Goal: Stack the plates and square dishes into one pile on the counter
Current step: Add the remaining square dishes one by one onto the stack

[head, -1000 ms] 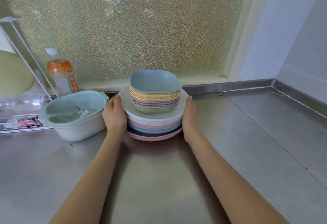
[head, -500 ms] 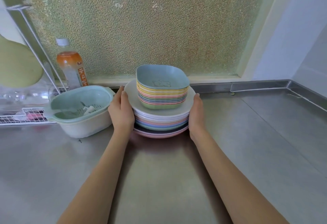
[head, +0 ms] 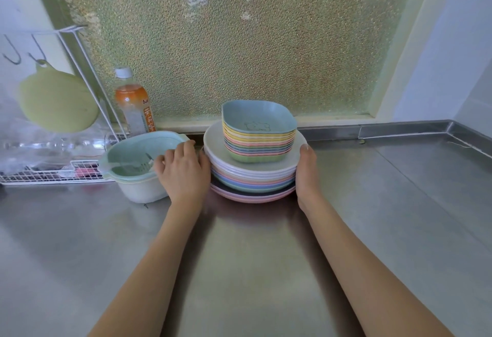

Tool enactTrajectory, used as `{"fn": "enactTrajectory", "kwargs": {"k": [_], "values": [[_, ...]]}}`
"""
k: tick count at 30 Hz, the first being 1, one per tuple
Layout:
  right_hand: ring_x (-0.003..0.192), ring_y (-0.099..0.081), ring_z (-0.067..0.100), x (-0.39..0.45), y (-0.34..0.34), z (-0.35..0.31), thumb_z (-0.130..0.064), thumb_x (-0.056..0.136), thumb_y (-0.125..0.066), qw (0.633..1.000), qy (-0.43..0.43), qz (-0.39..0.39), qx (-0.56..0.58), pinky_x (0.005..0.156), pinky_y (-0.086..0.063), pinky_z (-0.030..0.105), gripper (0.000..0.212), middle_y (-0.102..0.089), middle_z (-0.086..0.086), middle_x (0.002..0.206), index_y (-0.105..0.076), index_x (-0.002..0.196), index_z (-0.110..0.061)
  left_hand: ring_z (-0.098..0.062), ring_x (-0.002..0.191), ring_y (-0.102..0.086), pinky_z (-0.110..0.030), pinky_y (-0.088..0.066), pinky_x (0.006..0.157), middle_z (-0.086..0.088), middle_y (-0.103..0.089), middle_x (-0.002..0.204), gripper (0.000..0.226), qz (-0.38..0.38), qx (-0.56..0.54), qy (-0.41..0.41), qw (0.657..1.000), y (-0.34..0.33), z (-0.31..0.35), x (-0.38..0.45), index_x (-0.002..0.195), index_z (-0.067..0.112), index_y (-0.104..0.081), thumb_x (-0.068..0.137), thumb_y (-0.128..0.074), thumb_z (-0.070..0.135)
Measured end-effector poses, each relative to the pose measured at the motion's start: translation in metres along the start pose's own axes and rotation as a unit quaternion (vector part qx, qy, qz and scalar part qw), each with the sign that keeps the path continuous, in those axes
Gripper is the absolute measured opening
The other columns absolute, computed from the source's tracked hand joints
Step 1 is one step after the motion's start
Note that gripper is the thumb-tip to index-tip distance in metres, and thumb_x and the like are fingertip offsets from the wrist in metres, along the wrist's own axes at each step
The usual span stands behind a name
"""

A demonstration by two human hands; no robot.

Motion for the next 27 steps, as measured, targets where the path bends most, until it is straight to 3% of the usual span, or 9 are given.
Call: {"fn": "enactTrajectory", "kwargs": {"k": [4, 9, 13, 16, 19, 22, 24, 27], "values": [[0.12, -0.051, 0.021, -0.004, 0.0, -0.003, -0.035, 0.098, -0.029, 1.0, 0.011, -0.014, -0.005, 0.105, -0.04, 0.045, 0.044, -0.056, 0.005, 0.132, -0.045, 0.135, -0.019, -0.036, 0.079, -0.056, -0.039, -0.023, 0.074, -0.016, -0.067, 0.088, 0.019, -0.017, 0.006, -0.01, 1.0, -0.004, -0.005, 0.006, 0.089, 0.007, -0.072, 0.083, -0.057, 0.018], [0.118, -0.051, 0.018, -0.004, -0.001, -0.002, -0.034, 0.097, -0.029, 1.0, 0.004, -0.012, -0.007, 0.101, -0.041, 0.039, 0.043, -0.055, 0.002, 0.131, -0.043, 0.136, -0.021, -0.033, 0.082, -0.062, -0.037, -0.029, 0.076, -0.009, -0.072, 0.091, 0.02, -0.031, -0.083, -0.033, 0.995, 0.005, -0.011, 0.004, 0.085, 0.013, -0.077, 0.07, -0.066, 0.006], [0.124, -0.048, 0.021, -0.002, 0.0, -0.003, -0.033, 0.098, -0.029, 1.0, -0.004, -0.012, -0.014, 0.106, -0.037, 0.043, 0.045, -0.051, 0.005, 0.138, -0.039, 0.14, -0.019, -0.031, 0.092, -0.063, -0.041, -0.034, 0.088, -0.007, -0.073, 0.097, 0.022, -0.007, -0.104, -0.066, 0.992, 0.02, -0.006, -0.003, 0.087, 0.013, -0.076, 0.073, -0.06, 0.016], [0.133, -0.038, 0.02, 0.002, 0.005, -0.006, -0.032, 0.098, -0.032, 1.0, 0.005, 0.007, -0.023, 0.106, -0.029, 0.03, 0.05, -0.038, 0.001, 0.148, -0.029, 0.146, -0.02, -0.029, 0.113, -0.058, -0.045, -0.026, 0.108, -0.012, -0.068, 0.114, 0.034, 0.036, -0.152, -0.121, 0.98, 0.034, 0.019, -0.009, 0.107, 0.007, -0.07, 0.081, -0.052, 0.02], [0.136, -0.032, 0.015, 0.007, 0.007, -0.012, -0.034, 0.099, -0.032, 0.999, 0.017, 0.005, -0.031, 0.1, -0.024, 0.024, 0.05, -0.032, -0.004, 0.152, -0.025, 0.147, -0.023, -0.029, 0.135, -0.037, -0.038, -0.017, 0.116, -0.019, -0.046, 0.141, 0.042, -0.074, -0.292, -0.066, 0.951, 0.013, 0.047, 0.001, 0.132, -0.002, -0.048, 0.093, -0.043, 0.012], [0.133, -0.032, 0.009, 0.014, 0.008, -0.015, -0.037, 0.099, -0.031, 0.998, 0.023, -0.011, -0.05, 0.098, -0.023, 0.022, 0.049, -0.034, -0.006, 0.15, -0.029, 0.146, -0.023, -0.029, 0.139, -0.027, -0.029, -0.016, 0.111, -0.021, -0.033, 0.149, 0.046, -0.156, -0.362, 0.037, 0.918, -0.016, 0.05, 0.022, 0.141, -0.002, -0.032, 0.097, -0.036, 0.009], [0.129, -0.035, 0.006, 0.019, 0.009, -0.012, -0.039, 0.098, -0.03, 0.998, 0.023, -0.015, -0.06, 0.099, -0.025, 0.023, 0.049, -0.038, -0.005, 0.148, -0.034, 0.144, -0.022, -0.03, 0.136, -0.032, -0.03, -0.021, 0.107, -0.021, -0.036, 0.147, 0.043, -0.194, -0.345, 0.08, 0.915, -0.032, 0.043, 0.04, 0.139, 0.0, -0.037, 0.098, -0.033, 0.012], [0.131, -0.04, 0.014, 0.022, 0.005, -0.008, -0.041, 0.097, -0.03, 0.998, 0.014, -0.022, -0.061, 0.107, -0.029, 0.03, 0.05, -0.044, -0.002, 0.144, -0.039, 0.141, -0.02, -0.034, 0.131, -0.038, -0.034, -0.029, 0.102, -0.024, -0.041, 0.142, 0.03, -0.269, -0.29, 0.12, 0.911, -0.055, 0.038, 0.06, 0.118, 0.008, -0.054, 0.098, -0.033, 0.01]]}}
Point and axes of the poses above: each hand's wrist, its own x-axis towards the middle knuckle, its own y-axis out of the back of the hand, z = x × y, the point moved 9 cm from there along x, towards the middle knuckle
